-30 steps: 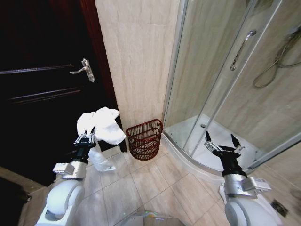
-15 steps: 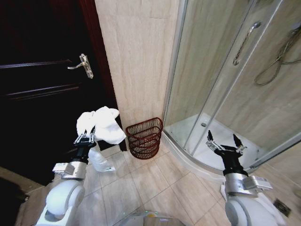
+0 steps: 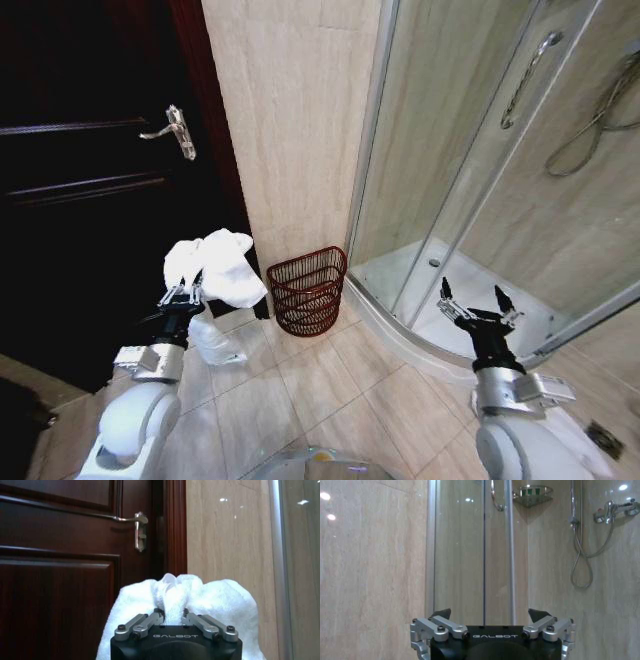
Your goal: Discard the used towel into the hamper.
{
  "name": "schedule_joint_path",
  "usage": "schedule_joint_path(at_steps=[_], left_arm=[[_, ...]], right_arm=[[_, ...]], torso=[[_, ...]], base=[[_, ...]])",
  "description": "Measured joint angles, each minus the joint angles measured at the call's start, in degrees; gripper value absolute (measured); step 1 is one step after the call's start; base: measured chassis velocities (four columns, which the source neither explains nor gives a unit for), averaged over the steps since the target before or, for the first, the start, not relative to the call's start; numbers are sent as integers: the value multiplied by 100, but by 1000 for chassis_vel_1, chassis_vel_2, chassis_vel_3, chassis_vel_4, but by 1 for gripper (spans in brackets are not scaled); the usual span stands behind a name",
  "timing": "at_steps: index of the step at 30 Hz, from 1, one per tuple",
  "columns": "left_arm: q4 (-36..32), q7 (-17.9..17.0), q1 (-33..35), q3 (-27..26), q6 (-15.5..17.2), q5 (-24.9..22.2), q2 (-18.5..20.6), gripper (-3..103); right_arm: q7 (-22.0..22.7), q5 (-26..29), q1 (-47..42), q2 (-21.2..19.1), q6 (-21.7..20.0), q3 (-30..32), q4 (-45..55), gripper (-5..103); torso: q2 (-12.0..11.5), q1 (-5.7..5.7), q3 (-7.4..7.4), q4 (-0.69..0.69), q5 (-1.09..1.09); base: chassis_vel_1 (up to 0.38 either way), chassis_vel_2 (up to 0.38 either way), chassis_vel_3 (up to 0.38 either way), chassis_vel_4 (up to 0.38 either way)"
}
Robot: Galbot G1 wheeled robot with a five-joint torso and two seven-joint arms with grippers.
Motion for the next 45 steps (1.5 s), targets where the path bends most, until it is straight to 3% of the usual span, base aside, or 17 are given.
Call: schedule_joint_path(at_steps=[25,31,32,33,36,45], left_arm=[[205,-8,-69,51,-21,86,-20,13],[330,-25,-151,92,-213,160,-48,13],[393,-12,-186,112,-416,86,-53,13],[393,-12,-186,112,-416,86,-53,13],[639,109,-382,180,-992,58,-89,13],[687,259,-309,202,-1075,8,-72,13]], right_arm=[[-5,16,11,22,95,-4,-71,100],[71,37,-2,26,109,-4,-72,100],[138,43,-2,25,113,-25,-78,100],[138,43,-2,25,113,-25,-78,100],[104,19,-29,73,248,-32,-146,100],[-131,-40,-101,138,376,-15,-182,100]], torso=[[-598,-225,-370,0,0],[-730,-272,-458,0,0],[-762,-283,-477,1,0],[-762,-283,-477,1,0],[-814,-305,-507,-1,0],[-816,-308,-507,0,0]], base=[[0,0,0,0],[0,0,0,0],[0,0,0,0],[0,0,0,0],[0,0,0,0],[0,0,0,0]])
